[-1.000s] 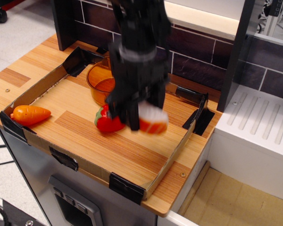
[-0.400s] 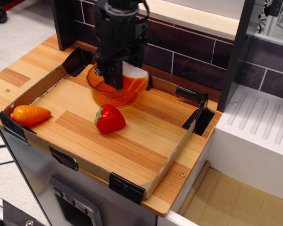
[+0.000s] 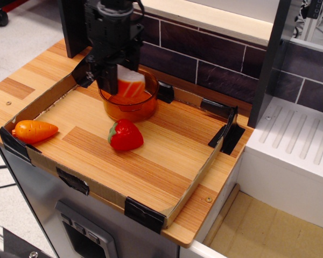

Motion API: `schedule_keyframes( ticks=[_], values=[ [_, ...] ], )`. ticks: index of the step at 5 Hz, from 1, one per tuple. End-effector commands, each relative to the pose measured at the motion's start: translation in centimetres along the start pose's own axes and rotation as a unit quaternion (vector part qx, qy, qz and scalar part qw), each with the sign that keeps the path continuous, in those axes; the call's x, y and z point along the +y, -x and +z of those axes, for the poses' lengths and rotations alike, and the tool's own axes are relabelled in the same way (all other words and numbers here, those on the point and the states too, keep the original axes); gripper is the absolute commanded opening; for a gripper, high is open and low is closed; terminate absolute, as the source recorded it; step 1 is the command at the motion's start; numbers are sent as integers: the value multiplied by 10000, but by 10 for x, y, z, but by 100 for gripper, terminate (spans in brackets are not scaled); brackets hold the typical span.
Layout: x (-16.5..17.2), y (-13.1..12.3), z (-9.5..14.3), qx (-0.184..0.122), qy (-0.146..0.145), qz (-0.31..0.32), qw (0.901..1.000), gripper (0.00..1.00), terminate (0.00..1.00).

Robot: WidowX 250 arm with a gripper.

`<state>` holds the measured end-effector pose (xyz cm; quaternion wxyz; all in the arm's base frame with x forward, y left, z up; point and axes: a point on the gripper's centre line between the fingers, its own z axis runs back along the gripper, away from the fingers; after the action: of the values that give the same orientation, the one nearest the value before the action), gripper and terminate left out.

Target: Put sushi in pot

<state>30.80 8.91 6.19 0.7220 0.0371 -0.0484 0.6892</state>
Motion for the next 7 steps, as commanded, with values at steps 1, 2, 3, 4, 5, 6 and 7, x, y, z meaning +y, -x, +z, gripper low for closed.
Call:
schedule_keyframes(
  ticks=[1,2,3,4,5,6,7],
  values=[
    [-16,-23,-4,-167,64,167,9997,0,0],
    [-18,-14,-10,-157,46,122,9998,0,0],
    [-15,-5,-8,-131,62,65,9999,0,0],
    [-14,0,2,-120,105,-16,9999,0,0],
    [-18,4,12,-48,150,-55,9999,100,0],
    [-21,7,30,-4,306,-12,9995,100,0],
    [-22,10,57,135,513,-58,9986,100,0]
  ],
)
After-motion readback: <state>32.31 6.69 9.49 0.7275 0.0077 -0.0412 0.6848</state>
